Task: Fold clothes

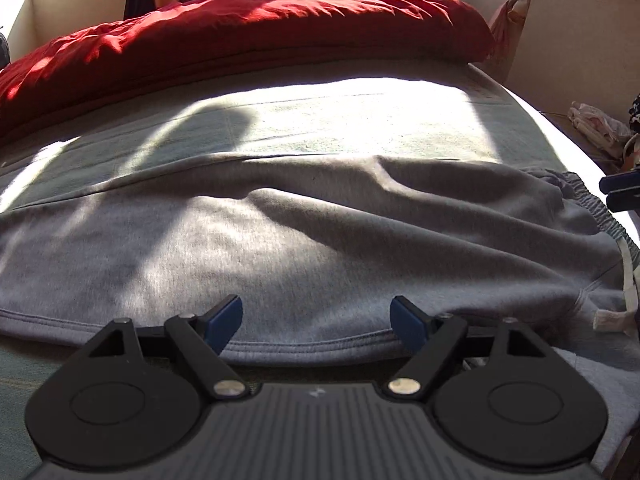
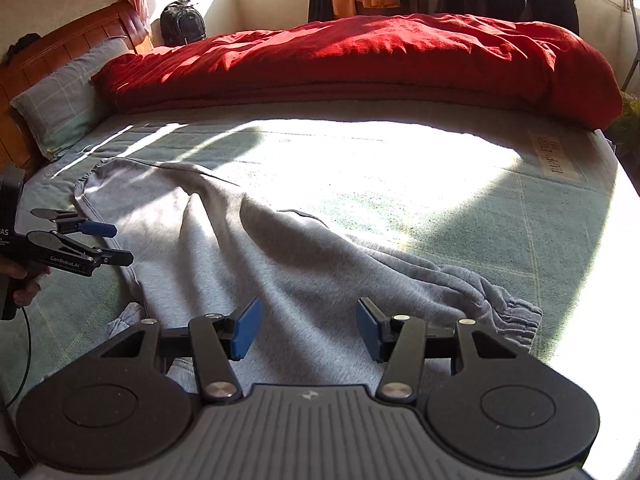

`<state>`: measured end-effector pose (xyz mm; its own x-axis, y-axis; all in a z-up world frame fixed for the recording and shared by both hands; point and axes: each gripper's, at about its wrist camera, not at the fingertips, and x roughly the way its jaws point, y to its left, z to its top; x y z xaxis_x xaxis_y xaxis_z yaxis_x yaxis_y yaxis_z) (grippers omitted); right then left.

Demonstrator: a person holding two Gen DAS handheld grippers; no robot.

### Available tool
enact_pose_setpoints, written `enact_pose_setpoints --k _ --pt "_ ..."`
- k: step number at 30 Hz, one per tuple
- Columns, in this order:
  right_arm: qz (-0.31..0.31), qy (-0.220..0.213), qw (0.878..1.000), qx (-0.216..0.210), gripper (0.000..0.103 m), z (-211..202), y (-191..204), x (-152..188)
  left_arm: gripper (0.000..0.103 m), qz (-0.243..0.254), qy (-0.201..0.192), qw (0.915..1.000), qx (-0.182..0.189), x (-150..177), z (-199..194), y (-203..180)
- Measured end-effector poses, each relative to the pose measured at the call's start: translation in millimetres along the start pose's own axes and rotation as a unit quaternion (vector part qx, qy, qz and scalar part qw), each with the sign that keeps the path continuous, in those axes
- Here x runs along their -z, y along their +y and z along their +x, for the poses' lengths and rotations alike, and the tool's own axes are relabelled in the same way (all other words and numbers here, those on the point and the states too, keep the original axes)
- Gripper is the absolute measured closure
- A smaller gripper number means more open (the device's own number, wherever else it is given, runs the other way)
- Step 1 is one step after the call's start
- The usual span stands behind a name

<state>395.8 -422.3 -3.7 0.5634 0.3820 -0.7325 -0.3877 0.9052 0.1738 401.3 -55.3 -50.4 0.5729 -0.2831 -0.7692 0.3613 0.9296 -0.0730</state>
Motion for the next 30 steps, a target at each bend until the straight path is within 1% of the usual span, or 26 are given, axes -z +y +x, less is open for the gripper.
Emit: enact_pose_setpoints --k 2,5,7,11,13,16,18,20,21,22,25,27,30 --pt "0.002 0.002 1.000 -0.004 0.046 1.9 -0.3 9.3 0.022 0.007 -0.011 0.9997 0.019 3.4 -12.7 -14.6" --pt "0.001 0.009 1.000 -0.004 0.046 -2.9 4.6 25.0 0.023 0.007 -0.014 0.9984 0.054 10.1 -28.4 -31.9" --pt "0.012 0.007 1.000 -0.004 0.046 -10.8 10.1 34.7 0.024 0.012 -0.020 0.9979 0.061 18.1 -39.7 -42.2" --pt "0.029 0.003 1.000 0.004 0.046 -28.9 27.7 50.1 0.026 0.035 -0.039 0.9970 0.057 35.1 -63.7 -62.1" --pt "0.020 -0.001 1.000 0.007 0.046 -43.2 42.0 53.6 0.026 0.040 -0.043 0.9966 0.058 40.0 -75.2 -67.5" --pt "0.002 -0.019 1.000 0.005 0.046 -72.0 63.8 51.1 0.026 0.042 -0.049 0.9965 0.054 45.0 -100.3 -71.4" --pt "-0.006 -0.032 0.999 0.004 0.046 -92.7 78.2 48.3 0.026 0.048 -0.061 0.9958 0.047 50.7 -118.4 -74.1" --pt "-0.007 -0.039 0.999 -0.008 0.045 -102.3 95.6 54.2 0.025 0.061 -0.067 0.9950 0.042 59.3 -132.6 -76.6" --pt "-0.008 -0.041 0.999 -0.014 0.041 -107.0 104.4 57.3 0.025 0.057 -0.074 0.9950 0.036 65.8 -137.8 -77.0" --pt "-0.008 -0.044 0.999 -0.021 0.040 -111.6 113.1 60.4 0.025 0.052 -0.081 0.9949 0.029 72.5 -142.9 -77.4" --pt "-0.029 -0.023 0.999 -0.038 0.040 -100.0 144.8 84.5 0.024 0.034 -0.077 0.9961 0.026 97.4 -146.3 -76.4" --pt "-0.045 -0.002 0.998 -0.044 0.040 -84.0 169.2 104.5 0.024 0.023 -0.075 0.9968 0.015 113.9 -144.9 -77.3" --pt "-0.057 0.014 0.997 -0.052 0.040 -61.7 199.6 127.9 0.024 0.006 -0.076 0.9971 0.006 132.4 -145.0 -75.2"
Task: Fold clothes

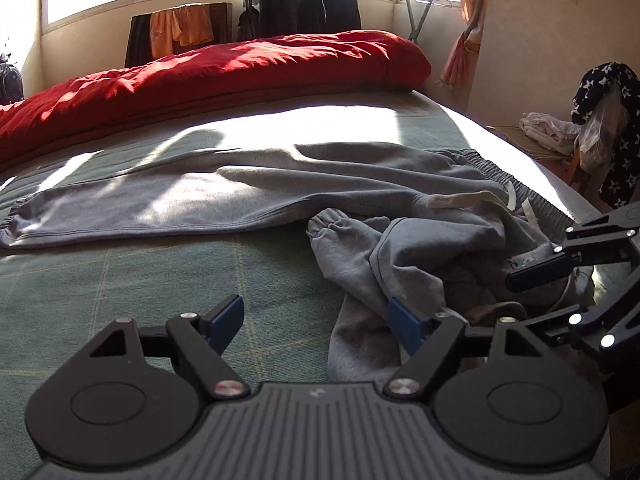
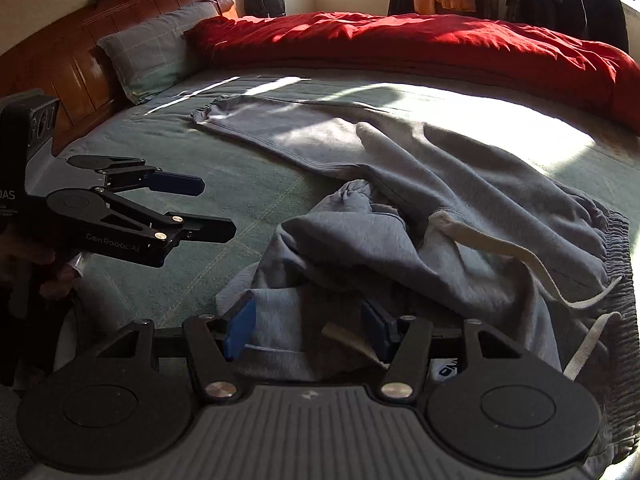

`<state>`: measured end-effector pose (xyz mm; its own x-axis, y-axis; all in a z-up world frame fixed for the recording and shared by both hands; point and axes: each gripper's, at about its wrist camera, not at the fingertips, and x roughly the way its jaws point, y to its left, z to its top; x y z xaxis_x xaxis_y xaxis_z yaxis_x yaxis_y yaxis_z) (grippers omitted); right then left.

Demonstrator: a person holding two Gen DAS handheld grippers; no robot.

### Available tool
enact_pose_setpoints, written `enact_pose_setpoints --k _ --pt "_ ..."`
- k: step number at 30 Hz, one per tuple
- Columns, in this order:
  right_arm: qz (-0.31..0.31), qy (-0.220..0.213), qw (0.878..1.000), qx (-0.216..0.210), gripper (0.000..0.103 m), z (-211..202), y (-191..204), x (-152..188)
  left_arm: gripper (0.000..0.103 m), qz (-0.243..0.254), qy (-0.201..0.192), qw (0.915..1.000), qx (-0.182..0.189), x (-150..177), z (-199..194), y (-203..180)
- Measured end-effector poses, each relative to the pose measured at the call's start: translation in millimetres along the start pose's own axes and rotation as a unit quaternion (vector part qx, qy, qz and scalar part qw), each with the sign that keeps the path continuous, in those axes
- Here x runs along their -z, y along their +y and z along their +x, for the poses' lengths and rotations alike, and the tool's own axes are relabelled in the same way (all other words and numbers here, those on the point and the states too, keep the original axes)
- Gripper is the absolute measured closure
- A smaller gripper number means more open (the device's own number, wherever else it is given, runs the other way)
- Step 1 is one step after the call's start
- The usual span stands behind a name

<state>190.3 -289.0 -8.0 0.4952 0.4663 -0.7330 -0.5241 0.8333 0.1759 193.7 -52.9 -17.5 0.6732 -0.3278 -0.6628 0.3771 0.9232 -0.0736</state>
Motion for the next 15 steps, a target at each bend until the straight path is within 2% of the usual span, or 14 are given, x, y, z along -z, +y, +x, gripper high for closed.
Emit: enact_pose_setpoints --k 3,7,14,15 --pt "-0.015 0.003 1.000 0.009 0.040 21.1 25.0 13.2 0.023 -0.017 -0.005 0.9998 -0.006 14.8 -3.8 3.7" --pt "-0.015 -0.016 1.000 0.022 0.040 36.8 44.5 21.0 0.022 -0.040 -0.011 0.9990 -0.014 34.6 -8.9 8.7" --pt "-0.029 -0.023 0.996 0.076 0.041 49.9 48.8 29.8 0.022 -0.065 0.001 0.9978 -0.013 45.5 -5.2 18.2" --pt "-0.030 -0.026 0.996 0.076 0.052 47.3 47.0 31.6 0.022 -0.068 0.002 0.9976 -0.013 46.3 -4.6 19.2"
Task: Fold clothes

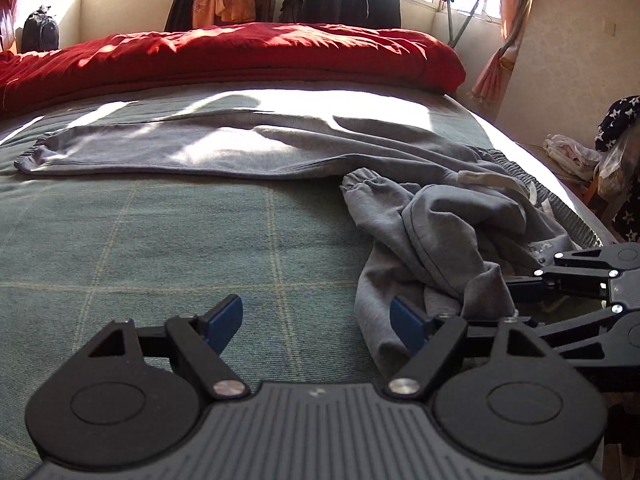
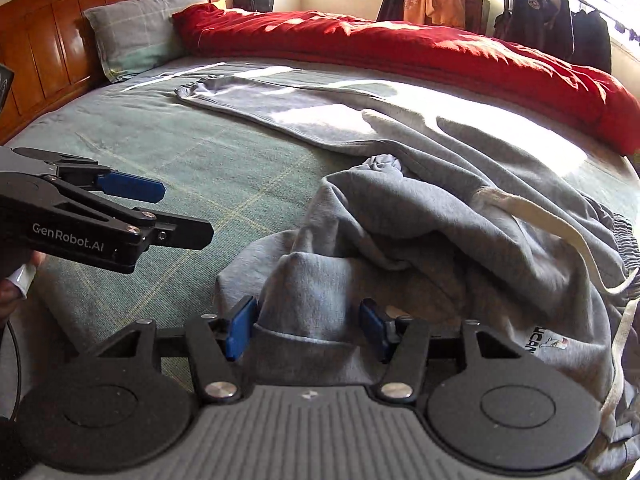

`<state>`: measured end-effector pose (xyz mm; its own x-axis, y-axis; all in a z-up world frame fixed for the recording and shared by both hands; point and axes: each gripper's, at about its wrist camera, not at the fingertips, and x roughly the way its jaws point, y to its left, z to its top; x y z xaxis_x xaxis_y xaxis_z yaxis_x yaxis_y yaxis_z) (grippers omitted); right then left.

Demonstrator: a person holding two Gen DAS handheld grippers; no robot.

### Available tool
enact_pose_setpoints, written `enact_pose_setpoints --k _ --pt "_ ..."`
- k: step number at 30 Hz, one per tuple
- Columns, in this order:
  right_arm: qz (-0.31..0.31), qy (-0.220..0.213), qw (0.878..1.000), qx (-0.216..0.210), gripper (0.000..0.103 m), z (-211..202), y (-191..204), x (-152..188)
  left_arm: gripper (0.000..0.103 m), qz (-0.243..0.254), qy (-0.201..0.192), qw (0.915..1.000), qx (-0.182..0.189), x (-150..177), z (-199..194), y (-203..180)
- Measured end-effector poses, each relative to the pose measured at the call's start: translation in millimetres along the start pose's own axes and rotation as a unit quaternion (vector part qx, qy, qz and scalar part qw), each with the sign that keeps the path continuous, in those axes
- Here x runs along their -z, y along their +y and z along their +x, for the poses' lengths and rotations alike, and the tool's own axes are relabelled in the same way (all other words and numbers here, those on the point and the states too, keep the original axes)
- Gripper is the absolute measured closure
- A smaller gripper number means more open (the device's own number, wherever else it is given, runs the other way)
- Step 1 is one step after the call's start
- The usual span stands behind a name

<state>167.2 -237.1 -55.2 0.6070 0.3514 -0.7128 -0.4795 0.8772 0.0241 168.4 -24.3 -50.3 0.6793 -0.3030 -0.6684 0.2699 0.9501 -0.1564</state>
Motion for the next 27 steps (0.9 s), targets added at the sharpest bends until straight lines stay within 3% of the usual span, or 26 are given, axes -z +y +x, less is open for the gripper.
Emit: enact_pose_setpoints --k 1,4,9,13,18,22,27 --pt "-0.001 -0.003 1.000 0.000 0.073 -2.5 -2.2 1.8 0.022 -0.002 0.001 1.0000 0.000 0.7 0.6 1.0" --pt "0.023 -0.022 0.999 0.005 0.083 -14.4 -16.1 7.6 0.022 -0.009 0.004 0.9999 0.013 0.3 7.2 0.9" --pt "0.051 -0.032 0.996 0.059 0.084 -28.9 -45.1 14.1 0.022 -0.017 0.016 0.9989 0.039 -3.0 22.9 -3.8" --pt "0.084 -0.027 0.993 0.079 0.083 -29.3 -68.7 20.0 0.022 -0.024 0.023 0.9974 0.064 -9.5 37.4 -11.4" --pt "0.101 -0.027 0.992 0.076 0.079 -24.4 -78.1 27.4 0.022 -0.036 0.041 0.9946 0.088 -19.0 59.7 -22.4" --pt "0.110 -0.029 0.991 0.068 0.077 -25.1 -84.9 31.2 0.022 -0.070 0.024 0.9911 0.111 -27.1 63.3 -17.3" --pt "0.121 -0.032 0.991 0.055 0.077 -24.8 -93.3 35.0 0.023 -0.107 0.014 0.9875 0.115 -43.0 72.2 -3.5"
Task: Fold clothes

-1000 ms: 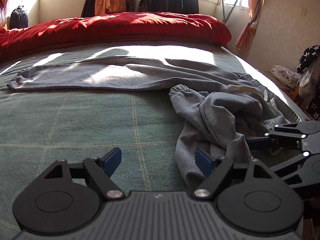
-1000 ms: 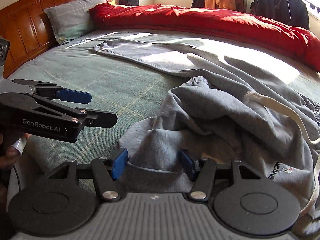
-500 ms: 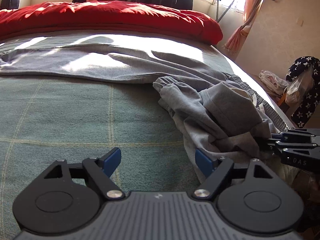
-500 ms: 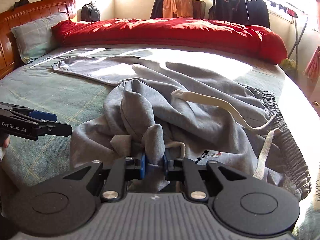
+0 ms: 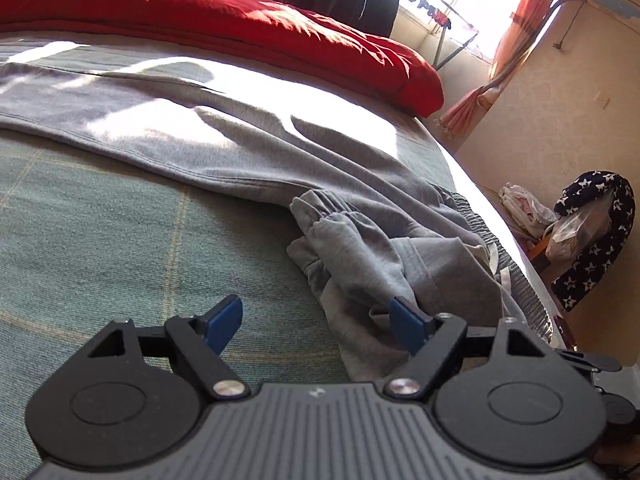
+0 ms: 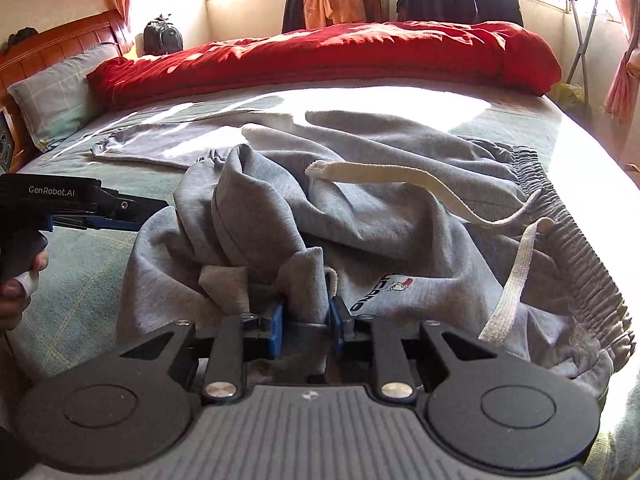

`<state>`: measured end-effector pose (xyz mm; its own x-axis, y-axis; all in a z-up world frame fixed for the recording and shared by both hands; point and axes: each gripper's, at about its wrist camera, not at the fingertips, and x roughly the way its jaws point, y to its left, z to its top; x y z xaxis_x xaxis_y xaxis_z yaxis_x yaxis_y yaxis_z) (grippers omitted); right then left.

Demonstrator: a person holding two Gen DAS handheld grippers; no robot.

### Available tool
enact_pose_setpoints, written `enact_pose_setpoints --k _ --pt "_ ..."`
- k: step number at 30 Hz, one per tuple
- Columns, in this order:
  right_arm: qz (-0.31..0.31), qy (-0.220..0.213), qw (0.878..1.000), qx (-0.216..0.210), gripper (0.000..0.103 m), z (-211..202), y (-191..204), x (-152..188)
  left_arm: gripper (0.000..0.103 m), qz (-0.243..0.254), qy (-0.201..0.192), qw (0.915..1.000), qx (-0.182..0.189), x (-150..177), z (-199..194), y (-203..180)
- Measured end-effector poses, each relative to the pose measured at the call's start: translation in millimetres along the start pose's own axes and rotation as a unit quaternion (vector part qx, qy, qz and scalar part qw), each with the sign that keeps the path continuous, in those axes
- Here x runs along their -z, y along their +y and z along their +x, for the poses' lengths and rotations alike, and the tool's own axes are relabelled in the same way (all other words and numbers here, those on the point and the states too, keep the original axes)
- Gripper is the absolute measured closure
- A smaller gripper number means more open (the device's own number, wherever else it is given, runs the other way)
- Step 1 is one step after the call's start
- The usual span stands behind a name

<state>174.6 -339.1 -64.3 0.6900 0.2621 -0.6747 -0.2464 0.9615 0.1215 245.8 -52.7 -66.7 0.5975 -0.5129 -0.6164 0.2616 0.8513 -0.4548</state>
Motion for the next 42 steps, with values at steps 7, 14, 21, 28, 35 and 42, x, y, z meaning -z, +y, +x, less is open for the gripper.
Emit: enact_pose_setpoints --k 7,14,21,28,35,42 --pt "-0.001 -0.003 1.000 -0.009 0.073 -0.8 -2.2 0.4 0.031 -0.029 0.032 0.9983 0.039 -16.1 45.5 -1.5" --pt "-0.038 -0.029 0.999 -0.013 0.060 -25.2 13.0 -2.6 0.093 -0.026 0.007 0.9996 0.005 -6.8 36.8 -9.9" --pt "-0.068 -0.070 0.995 -0.031 0.053 -51.6 31.5 -10.1 0.097 -0.033 -0.062 0.9953 -0.067 -4.9 -35.2 6.1" --pt "-0.081 -0.069 0.993 -0.047 0.053 -49.4 51.9 -11.9 0.097 -0.050 -0.117 0.9822 -0.138 -2.4 -107.8 30.9" --pt "-0.101 -0.074 0.990 -0.061 0.053 -51.0 71.9 -14.3 0.097 -0.061 -0.163 0.9640 -0.201 -1.4 -166.7 49.1" --pt "-0.102 -0.073 0.990 -0.060 0.049 -51.4 76.1 -13.5 0.090 -0.090 -0.169 0.9468 -0.259 -2.3 -183.7 72.5"
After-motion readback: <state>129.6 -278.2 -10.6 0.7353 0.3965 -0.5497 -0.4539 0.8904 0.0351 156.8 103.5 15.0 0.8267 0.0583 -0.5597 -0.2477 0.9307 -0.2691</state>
